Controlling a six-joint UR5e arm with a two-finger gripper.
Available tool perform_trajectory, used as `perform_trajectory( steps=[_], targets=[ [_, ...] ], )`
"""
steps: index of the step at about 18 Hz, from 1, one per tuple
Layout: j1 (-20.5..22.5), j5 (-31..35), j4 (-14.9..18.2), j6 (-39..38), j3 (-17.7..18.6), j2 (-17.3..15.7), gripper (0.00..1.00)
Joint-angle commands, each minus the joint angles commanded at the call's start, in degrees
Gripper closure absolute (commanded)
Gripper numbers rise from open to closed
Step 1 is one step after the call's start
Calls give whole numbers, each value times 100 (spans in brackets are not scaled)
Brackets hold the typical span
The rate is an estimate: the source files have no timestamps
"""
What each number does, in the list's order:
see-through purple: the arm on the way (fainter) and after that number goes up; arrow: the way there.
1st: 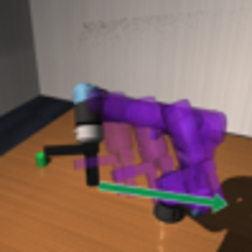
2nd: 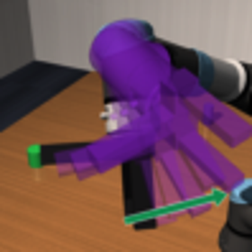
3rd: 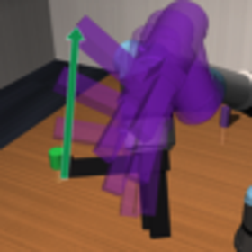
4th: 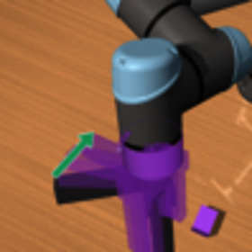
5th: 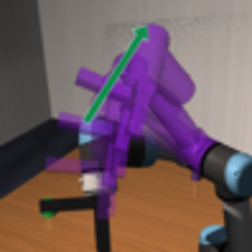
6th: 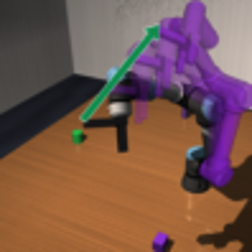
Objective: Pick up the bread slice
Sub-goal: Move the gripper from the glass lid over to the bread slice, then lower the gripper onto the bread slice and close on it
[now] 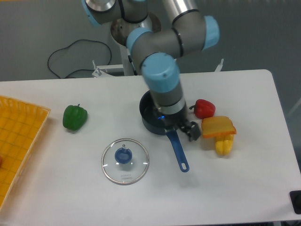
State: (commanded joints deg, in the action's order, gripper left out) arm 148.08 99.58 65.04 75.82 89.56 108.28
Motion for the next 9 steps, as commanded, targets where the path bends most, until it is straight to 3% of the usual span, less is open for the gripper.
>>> perform_trajectory(
  steps=[3,5,7,9],
  targets=[
    [484,-228,-17,949,-44,167,0],
    [739,-238,-123,1625,-184,552,0],
    [766,-202,-281,2338,-316,834,0],
    [880,-237,-281,2551,-396,896,0]
  ],
)
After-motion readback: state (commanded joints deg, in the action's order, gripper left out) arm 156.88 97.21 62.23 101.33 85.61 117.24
